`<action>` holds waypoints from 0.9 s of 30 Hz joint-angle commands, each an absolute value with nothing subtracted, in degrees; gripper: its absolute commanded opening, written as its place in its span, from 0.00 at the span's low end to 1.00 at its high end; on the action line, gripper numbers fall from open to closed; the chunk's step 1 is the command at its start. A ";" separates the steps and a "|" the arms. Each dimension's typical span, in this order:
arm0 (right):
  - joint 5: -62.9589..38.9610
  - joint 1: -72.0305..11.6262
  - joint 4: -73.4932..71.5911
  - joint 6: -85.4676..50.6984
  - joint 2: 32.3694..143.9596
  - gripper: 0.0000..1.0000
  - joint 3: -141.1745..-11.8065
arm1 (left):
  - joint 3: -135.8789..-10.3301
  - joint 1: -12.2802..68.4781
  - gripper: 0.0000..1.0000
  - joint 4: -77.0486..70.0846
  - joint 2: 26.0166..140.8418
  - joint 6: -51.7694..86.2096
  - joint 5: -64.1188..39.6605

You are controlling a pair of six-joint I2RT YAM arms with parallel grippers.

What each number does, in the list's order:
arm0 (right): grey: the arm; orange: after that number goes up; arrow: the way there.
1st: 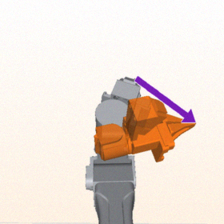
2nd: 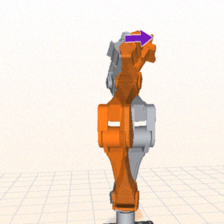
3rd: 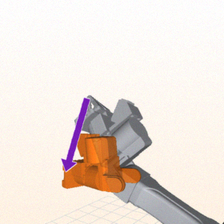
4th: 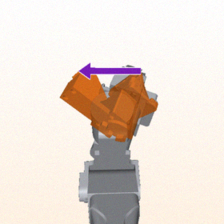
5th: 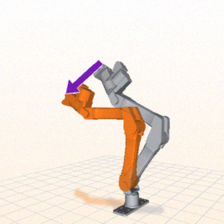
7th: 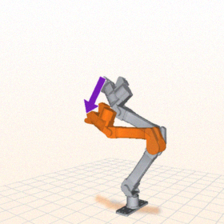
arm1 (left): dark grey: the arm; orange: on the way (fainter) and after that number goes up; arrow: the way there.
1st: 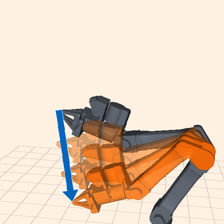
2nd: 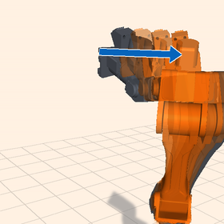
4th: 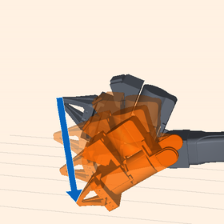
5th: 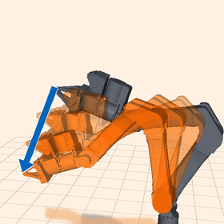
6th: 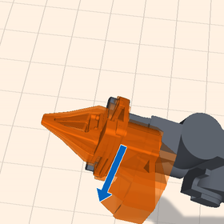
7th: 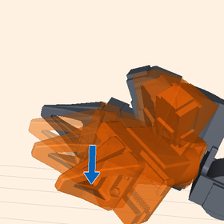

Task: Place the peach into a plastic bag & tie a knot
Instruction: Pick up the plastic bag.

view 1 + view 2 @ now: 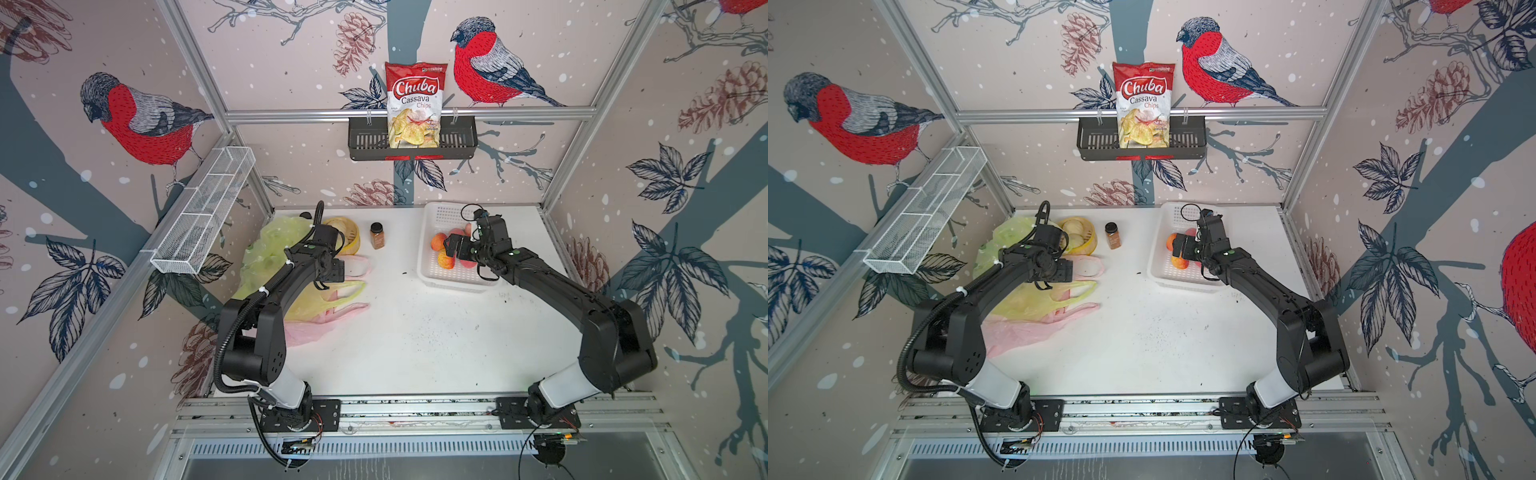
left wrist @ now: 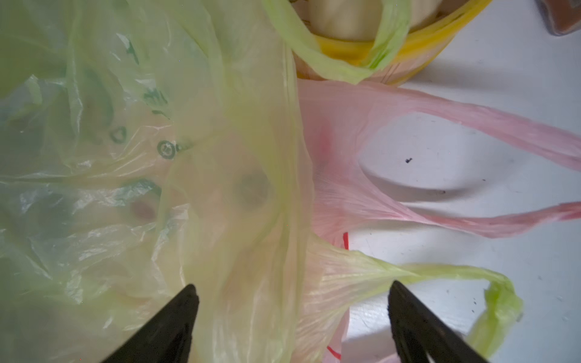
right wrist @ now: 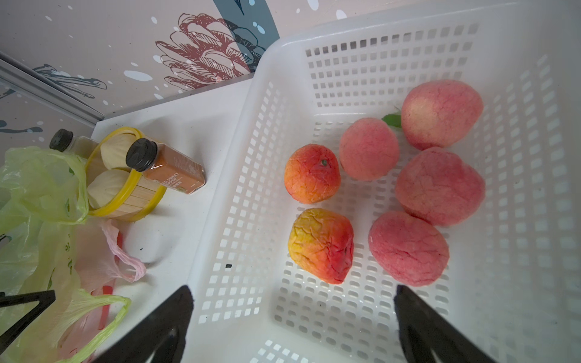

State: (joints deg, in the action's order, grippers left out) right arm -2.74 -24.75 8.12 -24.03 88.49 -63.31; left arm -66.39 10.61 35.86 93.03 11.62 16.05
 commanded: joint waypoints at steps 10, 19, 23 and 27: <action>-3.08 -24.41 4.40 -24.19 87.63 1.00 -61.57 | -71.59 10.45 0.43 35.54 105.95 10.29 28.95; -3.44 -22.85 4.35 -23.72 86.53 1.00 -61.08 | -78.97 10.46 0.00 44.08 98.15 8.30 25.44; -3.60 -22.33 4.65 -23.17 86.28 1.00 -61.62 | -86.19 10.53 0.00 51.58 93.52 8.00 22.33; -2.29 -21.95 7.77 -22.44 87.85 0.97 -64.40 | -94.49 10.61 0.00 57.24 89.18 8.35 13.89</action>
State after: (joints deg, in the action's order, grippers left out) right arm -3.29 -22.17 6.59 -23.73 87.18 -62.76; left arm -91.09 10.55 50.15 91.09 7.99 20.29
